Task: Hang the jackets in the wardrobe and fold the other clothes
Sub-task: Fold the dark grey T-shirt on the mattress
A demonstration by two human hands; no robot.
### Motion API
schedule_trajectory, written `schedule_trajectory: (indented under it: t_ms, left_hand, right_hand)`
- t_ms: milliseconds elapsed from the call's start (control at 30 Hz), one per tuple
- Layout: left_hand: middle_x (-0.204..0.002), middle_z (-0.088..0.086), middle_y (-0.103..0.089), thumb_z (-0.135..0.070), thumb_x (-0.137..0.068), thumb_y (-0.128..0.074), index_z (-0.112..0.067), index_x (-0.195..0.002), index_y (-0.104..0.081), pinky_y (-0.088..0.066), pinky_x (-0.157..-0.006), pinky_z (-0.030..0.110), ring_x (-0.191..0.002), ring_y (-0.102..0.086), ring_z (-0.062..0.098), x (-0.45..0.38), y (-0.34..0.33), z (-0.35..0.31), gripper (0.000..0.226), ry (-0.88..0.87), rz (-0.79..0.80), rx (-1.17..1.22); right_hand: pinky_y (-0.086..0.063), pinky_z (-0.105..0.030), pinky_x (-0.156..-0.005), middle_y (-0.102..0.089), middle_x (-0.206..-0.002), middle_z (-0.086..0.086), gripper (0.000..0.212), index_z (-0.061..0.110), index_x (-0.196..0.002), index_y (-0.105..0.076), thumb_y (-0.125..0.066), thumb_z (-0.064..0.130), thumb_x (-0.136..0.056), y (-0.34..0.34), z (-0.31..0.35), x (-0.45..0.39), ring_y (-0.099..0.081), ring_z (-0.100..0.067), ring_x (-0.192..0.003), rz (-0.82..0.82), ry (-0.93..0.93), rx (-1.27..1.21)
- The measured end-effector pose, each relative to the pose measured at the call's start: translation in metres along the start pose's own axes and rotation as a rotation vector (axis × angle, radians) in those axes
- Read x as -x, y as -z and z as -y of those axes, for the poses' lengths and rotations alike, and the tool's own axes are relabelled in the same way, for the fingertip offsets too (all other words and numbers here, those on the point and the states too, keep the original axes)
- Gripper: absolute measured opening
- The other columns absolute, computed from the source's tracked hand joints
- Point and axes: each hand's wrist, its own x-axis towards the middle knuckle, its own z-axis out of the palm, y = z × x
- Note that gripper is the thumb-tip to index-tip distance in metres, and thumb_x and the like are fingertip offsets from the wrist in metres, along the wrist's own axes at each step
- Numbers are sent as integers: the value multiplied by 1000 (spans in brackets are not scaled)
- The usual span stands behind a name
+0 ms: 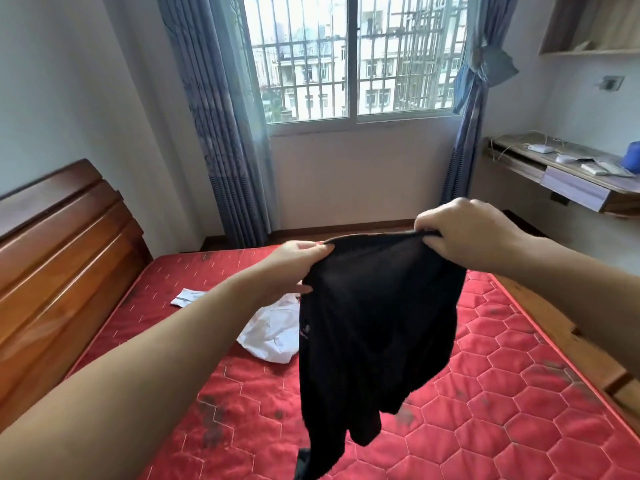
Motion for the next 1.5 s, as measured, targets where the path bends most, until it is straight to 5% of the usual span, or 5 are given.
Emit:
schedule_trajectory:
  t_ms: [333, 500, 633, 933, 1500]
  left_hand:
    - [-75, -8, -56, -15, -77, -60, -26, -79, -55, -49, -66, 30, -71, -57, 21, -11, 11, -5, 12, -577, -320, -925]
    - [-110, -3, -55, -7, -83, -51, -27, -108, -58, -42, -68, 32, -100, -60, 23, -16, 24, 41, 33, -86, -226, -1480]
    - [-87, 7, -76, -11, -89, -42, -9, -102, -66, -57, -70, 34, -78, -74, 25, -16, 17, 65, 27, 464, -3, -727]
    - [-71, 6, -68, -18, -94, -35, -13, -73, -51, -49, -91, 51, -81, -68, 24, -27, -45, 30, 27, 282, 86, 571]
    - [-87, -3, -63, 0, -75, -56, -39, -86, -51, -52, -66, 34, -73, -60, 19, -53, 40, 65, 41, -92, 157, -715]
  right_hand:
    - [-45, -29, -64, -59, -100, 3, 25, 29, -101, -68, -54, 15, -85, -19, -61, 30, -65, -25, -90, 328, -201, 282]
    - [-60, -36, -62, -69, -72, -7, 35, 23, -83, -72, -45, 3, -74, -7, -65, 19, -68, -24, -62, 283, -426, -223]
    - [-57, -33, -55, -68, -79, -9, 47, 31, -88, -61, -32, -2, -72, -23, -48, 18, -68, -23, -57, 494, -396, -290]
    - [-48, -23, -57, -66, -65, 6, 10, 20, -65, -64, -56, 26, -63, -111, -7, 47, -64, -15, -66, 719, -449, -85]
    - [-43, -26, -75, -70, -92, -3, 33, 23, -87, -70, -46, 1, -80, -76, -29, -1, -61, -24, -90, -77, -655, -444]
